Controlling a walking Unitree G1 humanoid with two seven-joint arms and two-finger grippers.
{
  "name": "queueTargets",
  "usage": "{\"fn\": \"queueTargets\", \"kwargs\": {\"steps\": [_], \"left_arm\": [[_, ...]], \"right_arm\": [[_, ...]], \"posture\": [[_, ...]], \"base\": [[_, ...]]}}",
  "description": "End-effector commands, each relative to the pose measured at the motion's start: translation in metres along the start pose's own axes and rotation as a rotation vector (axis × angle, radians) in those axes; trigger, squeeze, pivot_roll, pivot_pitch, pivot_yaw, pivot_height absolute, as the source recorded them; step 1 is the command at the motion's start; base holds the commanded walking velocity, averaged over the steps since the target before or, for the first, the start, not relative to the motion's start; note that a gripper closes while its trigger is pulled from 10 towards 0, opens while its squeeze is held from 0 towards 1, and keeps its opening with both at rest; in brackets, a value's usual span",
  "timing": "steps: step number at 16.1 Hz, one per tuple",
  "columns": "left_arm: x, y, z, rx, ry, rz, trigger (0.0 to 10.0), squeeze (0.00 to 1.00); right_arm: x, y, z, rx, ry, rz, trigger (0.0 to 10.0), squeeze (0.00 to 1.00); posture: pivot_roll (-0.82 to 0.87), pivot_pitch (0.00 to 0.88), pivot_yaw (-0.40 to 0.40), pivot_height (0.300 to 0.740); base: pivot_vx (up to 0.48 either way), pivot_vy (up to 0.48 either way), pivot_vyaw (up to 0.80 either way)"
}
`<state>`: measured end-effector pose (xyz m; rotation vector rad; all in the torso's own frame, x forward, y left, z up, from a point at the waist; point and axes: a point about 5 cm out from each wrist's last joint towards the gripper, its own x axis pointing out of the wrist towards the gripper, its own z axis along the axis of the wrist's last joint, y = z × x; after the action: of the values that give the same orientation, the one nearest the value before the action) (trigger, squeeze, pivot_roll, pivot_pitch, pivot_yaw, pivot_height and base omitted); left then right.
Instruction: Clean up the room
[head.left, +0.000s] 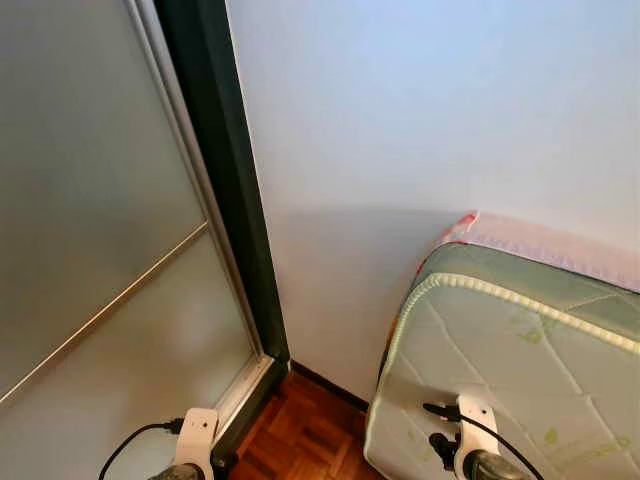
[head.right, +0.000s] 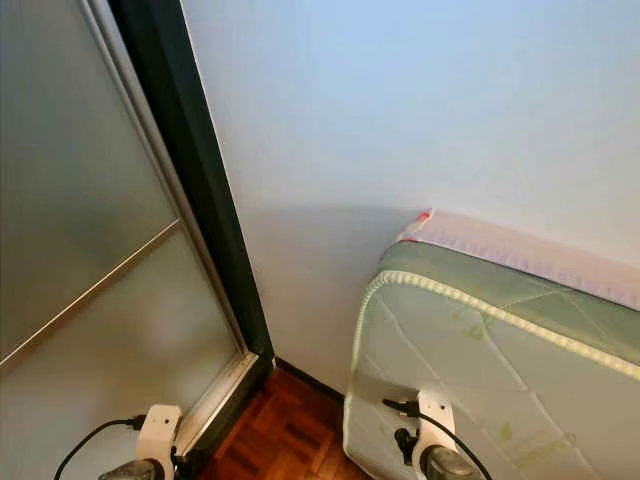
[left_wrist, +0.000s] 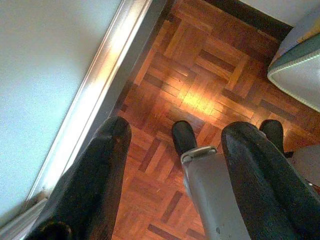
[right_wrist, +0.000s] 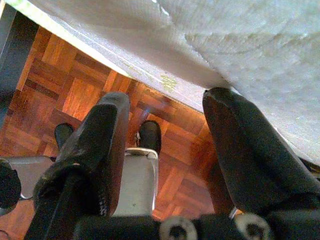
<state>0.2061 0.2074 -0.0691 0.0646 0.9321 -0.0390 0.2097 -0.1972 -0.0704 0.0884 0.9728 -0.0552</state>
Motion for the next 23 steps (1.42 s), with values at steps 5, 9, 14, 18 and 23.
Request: {"fn": "queueTargets", "kwargs": {"steps": [5, 9, 14, 18, 23], "left_arm": [[-0.0008, 0.0020, -0.0047, 0.000, 0.023, 0.005, 10.0, 0.00], [-0.0008, 0.0021, -0.0046, 0.002, 0.023, 0.005, 10.0, 0.00], [-0.0008, 0.0022, -0.0045, 0.004, 0.024, 0.005, 10.0, 0.00], [-0.0007, 0.0020, -0.0043, 0.005, 0.023, 0.004, 10.0, 0.00], [-0.0007, 0.0021, -0.0040, 0.000, 0.021, 0.006, 10.0, 0.00]], "right_arm": [[0.0004, -0.0028, 0.0232, -0.007, -0.073, -0.009, 10.0, 0.00], [0.0004, -0.0028, 0.0233, -0.005, -0.073, -0.009, 10.0, 0.00], [0.0004, -0.0029, 0.0236, -0.001, -0.075, -0.012, 10.0, 0.00], [0.0003, -0.0030, 0.0238, 0.001, -0.079, -0.010, 10.0, 0.00], [0.0003, -0.0032, 0.0241, 0.007, -0.080, -0.017, 10.0, 0.00]], "posture": [[-0.04, 0.000, 0.014, 0.740], [-0.04, 0.000, 0.014, 0.740], [-0.04, 0.000, 0.014, 0.740], [-0.04, 0.000, 0.014, 0.740], [-0.04, 0.000, 0.014, 0.740]], "base": [[-0.256, 0.000, 0.00], [-0.278, 0.000, 0.00], [-0.274, 0.000, 0.00], [-0.265, 0.000, 0.00], [-0.050, 0.000, 0.00]]}}
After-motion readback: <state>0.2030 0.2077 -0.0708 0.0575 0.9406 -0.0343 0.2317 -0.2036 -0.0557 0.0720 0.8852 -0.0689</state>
